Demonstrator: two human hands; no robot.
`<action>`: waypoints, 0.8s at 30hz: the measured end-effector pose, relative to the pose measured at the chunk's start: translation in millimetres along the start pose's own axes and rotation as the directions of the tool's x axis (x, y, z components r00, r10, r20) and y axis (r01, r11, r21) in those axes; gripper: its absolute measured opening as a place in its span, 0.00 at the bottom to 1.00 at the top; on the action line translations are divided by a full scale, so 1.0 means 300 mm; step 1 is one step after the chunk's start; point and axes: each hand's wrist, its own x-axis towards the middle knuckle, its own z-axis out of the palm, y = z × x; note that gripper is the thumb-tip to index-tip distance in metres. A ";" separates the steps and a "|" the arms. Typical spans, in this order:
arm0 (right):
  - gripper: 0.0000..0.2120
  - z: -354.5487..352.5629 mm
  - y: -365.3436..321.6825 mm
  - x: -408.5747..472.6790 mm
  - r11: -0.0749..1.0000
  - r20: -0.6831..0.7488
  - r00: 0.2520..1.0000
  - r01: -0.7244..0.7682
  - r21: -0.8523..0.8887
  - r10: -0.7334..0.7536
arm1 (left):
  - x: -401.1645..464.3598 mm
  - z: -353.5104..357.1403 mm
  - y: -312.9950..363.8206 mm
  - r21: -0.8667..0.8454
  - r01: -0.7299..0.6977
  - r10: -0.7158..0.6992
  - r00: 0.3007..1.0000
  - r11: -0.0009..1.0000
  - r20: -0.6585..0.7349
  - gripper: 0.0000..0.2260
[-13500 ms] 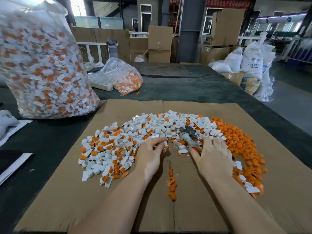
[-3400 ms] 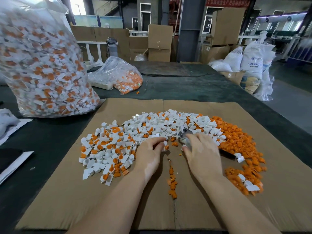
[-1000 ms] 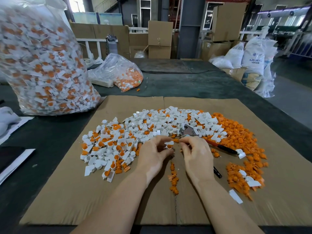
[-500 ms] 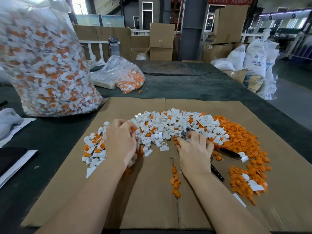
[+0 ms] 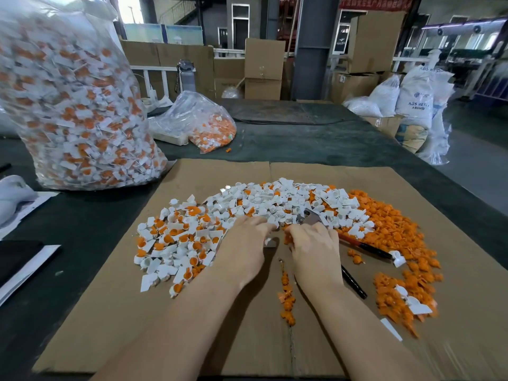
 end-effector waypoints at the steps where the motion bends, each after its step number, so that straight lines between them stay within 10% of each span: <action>1: 0.17 0.003 0.008 -0.002 0.999 -0.016 1.000 -0.014 0.050 0.014 | 0.004 0.014 0.008 0.040 -0.019 0.018 0.999 0.999 0.039 0.21; 8: 0.22 -0.003 0.029 -0.034 0.967 -0.111 0.992 -0.024 0.253 0.054 | 0.018 0.039 0.037 0.051 -0.013 0.009 0.996 0.999 0.088 0.17; 18: 0.04 -0.015 0.049 -0.056 0.791 -0.145 0.953 -0.130 0.598 0.266 | -0.015 0.033 0.100 -0.532 0.284 -0.301 0.952 0.798 0.057 0.03; 24: 0.05 -0.018 0.051 -0.059 0.750 -0.159 0.949 -0.105 0.653 0.271 | -0.032 0.050 0.091 -0.590 0.278 -0.350 0.937 0.758 -0.007 0.03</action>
